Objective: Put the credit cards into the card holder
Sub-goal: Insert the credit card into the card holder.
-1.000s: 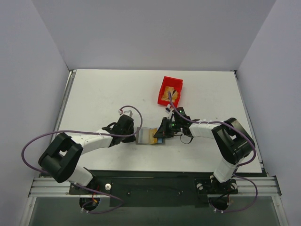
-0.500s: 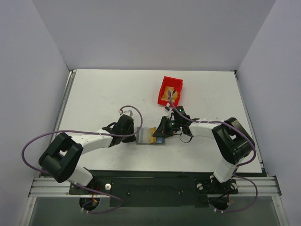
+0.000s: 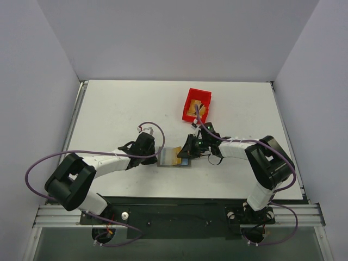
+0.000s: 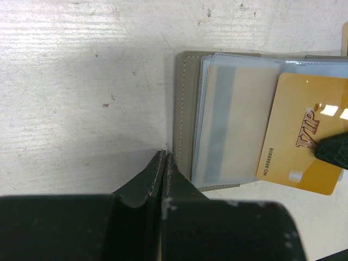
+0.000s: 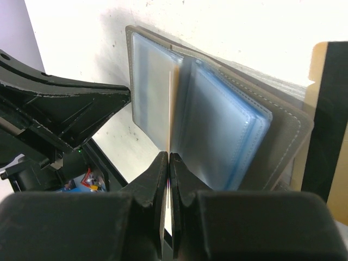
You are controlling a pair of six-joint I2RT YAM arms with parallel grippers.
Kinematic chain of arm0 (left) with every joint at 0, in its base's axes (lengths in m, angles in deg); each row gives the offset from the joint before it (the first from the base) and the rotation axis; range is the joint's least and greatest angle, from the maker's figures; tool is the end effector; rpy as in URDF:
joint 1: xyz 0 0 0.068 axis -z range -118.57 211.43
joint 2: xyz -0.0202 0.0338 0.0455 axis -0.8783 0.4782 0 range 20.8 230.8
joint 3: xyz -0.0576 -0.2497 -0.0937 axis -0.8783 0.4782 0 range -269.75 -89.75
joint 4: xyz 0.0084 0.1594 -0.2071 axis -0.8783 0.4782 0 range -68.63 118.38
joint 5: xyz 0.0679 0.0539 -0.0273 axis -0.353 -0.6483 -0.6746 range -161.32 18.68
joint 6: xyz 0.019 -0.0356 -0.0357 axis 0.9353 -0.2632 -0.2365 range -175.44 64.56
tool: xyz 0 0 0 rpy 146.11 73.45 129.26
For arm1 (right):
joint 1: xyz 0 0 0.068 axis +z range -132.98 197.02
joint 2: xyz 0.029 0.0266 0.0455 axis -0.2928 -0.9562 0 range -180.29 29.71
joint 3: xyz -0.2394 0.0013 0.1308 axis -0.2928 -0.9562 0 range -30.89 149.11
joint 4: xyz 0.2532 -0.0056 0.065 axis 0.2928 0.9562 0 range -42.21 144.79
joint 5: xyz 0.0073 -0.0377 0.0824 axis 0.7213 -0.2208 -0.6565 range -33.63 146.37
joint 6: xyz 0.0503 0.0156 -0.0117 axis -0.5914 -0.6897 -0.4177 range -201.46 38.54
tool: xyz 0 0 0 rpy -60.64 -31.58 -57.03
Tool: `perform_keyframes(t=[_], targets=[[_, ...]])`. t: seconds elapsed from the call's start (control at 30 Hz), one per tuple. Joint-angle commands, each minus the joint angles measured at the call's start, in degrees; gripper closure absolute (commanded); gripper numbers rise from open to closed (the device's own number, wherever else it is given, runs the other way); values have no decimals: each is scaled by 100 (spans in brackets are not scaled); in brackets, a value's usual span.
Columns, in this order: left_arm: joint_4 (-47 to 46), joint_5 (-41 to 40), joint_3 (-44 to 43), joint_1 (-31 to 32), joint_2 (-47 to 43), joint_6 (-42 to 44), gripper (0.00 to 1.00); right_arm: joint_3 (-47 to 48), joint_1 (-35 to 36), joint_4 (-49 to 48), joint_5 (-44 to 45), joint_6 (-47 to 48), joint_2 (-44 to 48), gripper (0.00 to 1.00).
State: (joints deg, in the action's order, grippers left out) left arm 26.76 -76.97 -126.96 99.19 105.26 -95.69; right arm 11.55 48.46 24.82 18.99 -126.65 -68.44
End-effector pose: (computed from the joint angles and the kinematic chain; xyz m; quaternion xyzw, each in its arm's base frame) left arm 0.2168 -0.1634 0.1502 -0.0364 0.9456 -0.1651 0.2780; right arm 0.2712 0.1910 0.1508 -0.0529 0.8438 0.5021 0.1817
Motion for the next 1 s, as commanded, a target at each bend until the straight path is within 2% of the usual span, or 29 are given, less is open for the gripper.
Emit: perform_keyframes(t=[0.0,0.63,0.97], targets=[[-73,29,-111,-14,70,26,100,-86,-94,-121,56,-148,147,100],[-64,38,-146,-14,114,26,100,2,-121,-270,-225,-192,-81,100],[-64,55,-172,-14,140,35,100,133,-121,-16,-190,-175,-248,100]])
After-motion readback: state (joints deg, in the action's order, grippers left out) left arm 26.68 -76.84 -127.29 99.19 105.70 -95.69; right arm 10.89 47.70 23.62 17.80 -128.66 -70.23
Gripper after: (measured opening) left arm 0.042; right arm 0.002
